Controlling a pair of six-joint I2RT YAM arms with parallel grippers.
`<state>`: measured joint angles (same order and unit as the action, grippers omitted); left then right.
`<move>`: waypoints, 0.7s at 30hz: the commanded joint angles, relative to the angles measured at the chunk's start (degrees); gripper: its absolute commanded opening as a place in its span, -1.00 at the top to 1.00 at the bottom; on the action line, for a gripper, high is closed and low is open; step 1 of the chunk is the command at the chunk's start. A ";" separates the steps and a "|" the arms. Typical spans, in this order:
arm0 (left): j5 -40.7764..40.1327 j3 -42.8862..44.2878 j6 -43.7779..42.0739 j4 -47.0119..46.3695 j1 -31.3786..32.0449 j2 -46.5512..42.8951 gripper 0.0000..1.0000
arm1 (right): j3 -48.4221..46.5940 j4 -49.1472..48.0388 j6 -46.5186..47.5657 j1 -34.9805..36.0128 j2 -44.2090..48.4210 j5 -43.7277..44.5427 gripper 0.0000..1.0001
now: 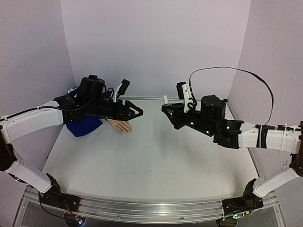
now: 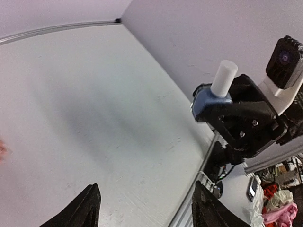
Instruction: Paint the nails
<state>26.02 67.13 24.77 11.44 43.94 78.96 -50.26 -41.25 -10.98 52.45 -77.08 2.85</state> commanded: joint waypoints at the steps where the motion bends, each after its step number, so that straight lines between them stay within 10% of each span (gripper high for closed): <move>1: -11.80 3.11 3.17 8.86 0.18 -2.62 -0.40 | -2.87 2.05 2.27 1.22 -3.80 19.43 1.00; 11: -4.87 3.13 7.85 3.18 0.20 1.06 -0.53 | -7.63 -2.53 4.70 7.23 -12.83 16.04 1.00; 15: -3.60 4.26 8.66 1.87 0.23 2.58 -0.16 | -8.92 -4.45 7.05 10.43 -14.88 14.44 1.00; 21: -2.32 5.60 9.14 0.99 0.34 3.14 -0.16 | -10.76 -5.36 8.27 12.48 -17.22 13.19 1.00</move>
<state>22.37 68.99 33.10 16.99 43.94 82.19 -57.19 -41.63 -5.21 63.35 -93.30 18.04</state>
